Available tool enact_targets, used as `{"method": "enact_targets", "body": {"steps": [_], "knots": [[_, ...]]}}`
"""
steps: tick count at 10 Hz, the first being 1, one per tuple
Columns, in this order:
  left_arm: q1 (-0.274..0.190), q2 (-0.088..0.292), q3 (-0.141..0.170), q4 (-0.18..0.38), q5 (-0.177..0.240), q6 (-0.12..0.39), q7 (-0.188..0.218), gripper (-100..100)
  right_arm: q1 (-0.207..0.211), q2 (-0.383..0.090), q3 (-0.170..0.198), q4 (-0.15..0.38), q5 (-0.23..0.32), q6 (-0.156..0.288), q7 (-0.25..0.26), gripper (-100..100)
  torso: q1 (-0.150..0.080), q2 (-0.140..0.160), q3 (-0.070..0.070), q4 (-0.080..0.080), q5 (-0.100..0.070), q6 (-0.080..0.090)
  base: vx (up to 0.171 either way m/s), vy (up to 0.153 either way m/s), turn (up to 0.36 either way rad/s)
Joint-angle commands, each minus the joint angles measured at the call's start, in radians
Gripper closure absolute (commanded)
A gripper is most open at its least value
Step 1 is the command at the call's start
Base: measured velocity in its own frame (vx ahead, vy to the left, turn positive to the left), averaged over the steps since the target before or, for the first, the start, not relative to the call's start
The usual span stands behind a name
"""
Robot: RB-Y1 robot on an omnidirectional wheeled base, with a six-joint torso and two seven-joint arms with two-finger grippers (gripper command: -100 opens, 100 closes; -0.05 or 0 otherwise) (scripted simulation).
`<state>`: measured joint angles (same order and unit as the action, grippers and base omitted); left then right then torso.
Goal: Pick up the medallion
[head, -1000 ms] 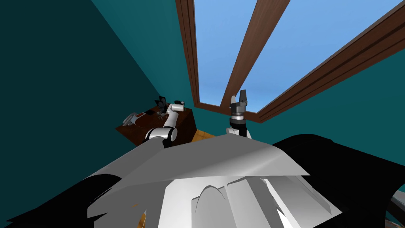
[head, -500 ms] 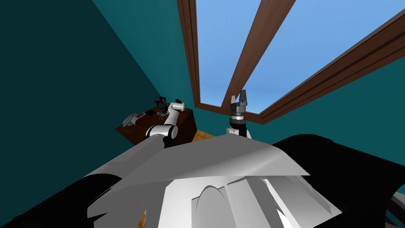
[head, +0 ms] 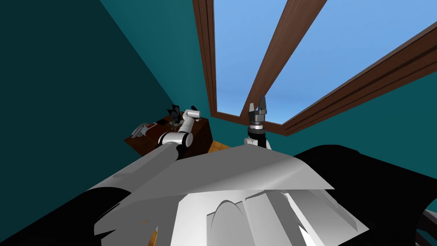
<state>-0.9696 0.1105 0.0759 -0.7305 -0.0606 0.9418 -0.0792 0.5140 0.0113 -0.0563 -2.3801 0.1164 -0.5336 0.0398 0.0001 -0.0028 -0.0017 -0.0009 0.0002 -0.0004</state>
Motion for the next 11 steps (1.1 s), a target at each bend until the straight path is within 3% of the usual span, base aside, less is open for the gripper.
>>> {"method": "enact_targets", "body": {"steps": [1, 4, 5, 6, 7, 11], "knots": [[-0.022, -0.01, 0.007, 0.028, -0.002, 0.044, 0.003, -100, 0.0, 0.0, 0.0, 0.0, 0.0, 0.0, 0.0, 0, 0.0, 0.0, 0.0, 0.0, 0.0, 0.0, 0.036, 0.014, 0.013], [-0.06, -0.037, 0.021, 0.079, -0.005, 0.107, 0.007, -100, 0.0, 0.0, 0.0, 0.0, 0.0, 0.0, 0.0, 0, -0.001, 0.002, 0.001, 0.0, 0.0, 0.0, 0.017, -0.005, 0.027], [-0.06, -0.029, 0.019, 0.081, -0.003, 0.088, 0.006, -100, 0.0, 0.0, 0.0, 0.0, 0.0, 0.0, 0.0, 0, -0.001, 0.002, 0.001, 0.0, 0.0, 0.0, 0.0, 0.0, 0.0], [-0.062, -0.031, 0.02, 0.085, -0.004, 0.091, 0.008, 0, 0.0, 0.0, 0.0, 0.0, 0.0, 0.0, 0.0, 0, -0.001, 0.003, 0.002, 0.001, 0.0, 0.0, 0.0, 0.0, 0.0], [-0.044, 0.008, 0.036, 0.096, 0.024, 0.068, -0.03, -100, 0.0, 0.0, 0.0, 0.0, 0.0, 0.0, 0.0, 0, -0.001, 0.003, 0.002, 0.001, 0.0, 0.0, 0.006, -0.068, -0.1], [-0.009, 0.085, 0.068, 0.118, 0.081, 0.023, -0.105, -100, 0.0, 0.0, 0.0, 0.0, 0.0, 0.0, 0.0, 0, -0.007, 0.002, 0.001, 0.0, -0.002, 0.0, 0.016, -0.098, -0.066]]}}
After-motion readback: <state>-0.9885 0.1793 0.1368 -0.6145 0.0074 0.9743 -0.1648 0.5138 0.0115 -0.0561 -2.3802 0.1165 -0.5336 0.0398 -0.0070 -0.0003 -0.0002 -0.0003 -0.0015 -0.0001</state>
